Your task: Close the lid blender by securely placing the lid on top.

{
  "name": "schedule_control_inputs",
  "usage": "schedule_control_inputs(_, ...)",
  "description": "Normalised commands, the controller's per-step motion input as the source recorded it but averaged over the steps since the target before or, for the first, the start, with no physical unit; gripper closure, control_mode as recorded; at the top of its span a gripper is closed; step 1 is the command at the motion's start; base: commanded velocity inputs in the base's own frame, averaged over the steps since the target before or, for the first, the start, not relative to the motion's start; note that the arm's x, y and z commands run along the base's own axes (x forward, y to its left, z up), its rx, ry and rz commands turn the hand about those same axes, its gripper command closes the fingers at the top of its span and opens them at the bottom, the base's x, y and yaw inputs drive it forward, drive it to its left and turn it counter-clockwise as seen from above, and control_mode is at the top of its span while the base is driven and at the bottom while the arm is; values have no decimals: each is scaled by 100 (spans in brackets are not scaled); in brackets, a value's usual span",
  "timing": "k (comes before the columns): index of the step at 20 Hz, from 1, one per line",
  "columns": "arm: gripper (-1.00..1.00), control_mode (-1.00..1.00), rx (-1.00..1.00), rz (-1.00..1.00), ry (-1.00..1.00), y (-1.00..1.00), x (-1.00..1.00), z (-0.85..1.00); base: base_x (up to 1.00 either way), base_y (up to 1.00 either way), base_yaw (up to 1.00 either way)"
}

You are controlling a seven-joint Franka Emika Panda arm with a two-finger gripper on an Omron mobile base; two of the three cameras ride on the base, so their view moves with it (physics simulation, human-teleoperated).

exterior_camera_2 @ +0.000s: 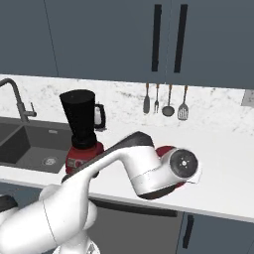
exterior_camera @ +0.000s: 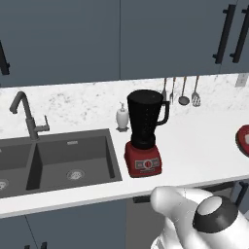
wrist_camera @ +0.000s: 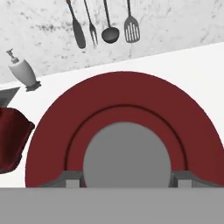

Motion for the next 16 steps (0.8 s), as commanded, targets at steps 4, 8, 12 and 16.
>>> schedule_control_inputs(4,100,-100,-3,0,-13,82,-40,100,0,0,0)
schedule_control_inputs(8,100,-100,-8,0,-10,88,-38,100,0,0,0)
schedule_control_inputs(12,100,-100,-10,1,-7,89,-36,100,0,0,0)
schedule_control_inputs(16,100,-100,-9,0,-1,87,-29,100,0,0,0)
